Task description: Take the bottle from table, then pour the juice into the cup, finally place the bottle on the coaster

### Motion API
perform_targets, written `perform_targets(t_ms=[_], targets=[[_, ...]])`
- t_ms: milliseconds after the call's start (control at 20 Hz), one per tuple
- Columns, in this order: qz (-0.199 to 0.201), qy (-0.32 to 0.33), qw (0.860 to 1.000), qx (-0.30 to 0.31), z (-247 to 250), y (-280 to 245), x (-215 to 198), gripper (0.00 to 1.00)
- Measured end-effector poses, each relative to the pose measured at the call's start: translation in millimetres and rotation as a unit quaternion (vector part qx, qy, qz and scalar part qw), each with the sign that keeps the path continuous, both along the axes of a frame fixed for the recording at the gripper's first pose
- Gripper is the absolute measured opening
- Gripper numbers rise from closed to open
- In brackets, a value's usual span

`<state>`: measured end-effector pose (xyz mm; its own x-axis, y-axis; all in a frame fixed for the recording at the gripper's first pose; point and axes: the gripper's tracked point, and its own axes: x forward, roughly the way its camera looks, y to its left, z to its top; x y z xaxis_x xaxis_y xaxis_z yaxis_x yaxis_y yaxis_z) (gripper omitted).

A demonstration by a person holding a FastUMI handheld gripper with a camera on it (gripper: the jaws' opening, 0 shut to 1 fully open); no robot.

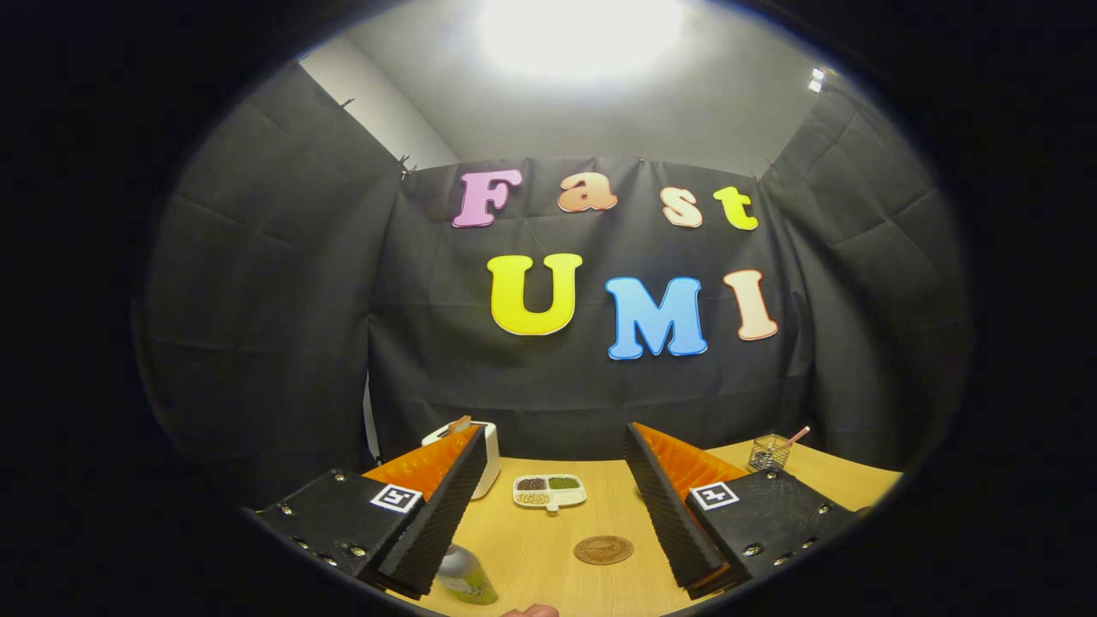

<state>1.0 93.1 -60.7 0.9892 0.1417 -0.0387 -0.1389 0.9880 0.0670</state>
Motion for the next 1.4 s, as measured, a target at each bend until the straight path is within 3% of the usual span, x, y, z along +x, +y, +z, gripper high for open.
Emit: perform_targets(t_ms=[600, 1400], targets=[[0.051, 0.073, 0.996, -0.013, -93.0, 89.0, -5.4, 0.98], [0.031, 0.193, 0.980, -0.020, -212.9, 106.5, -21.2, 0.98]])
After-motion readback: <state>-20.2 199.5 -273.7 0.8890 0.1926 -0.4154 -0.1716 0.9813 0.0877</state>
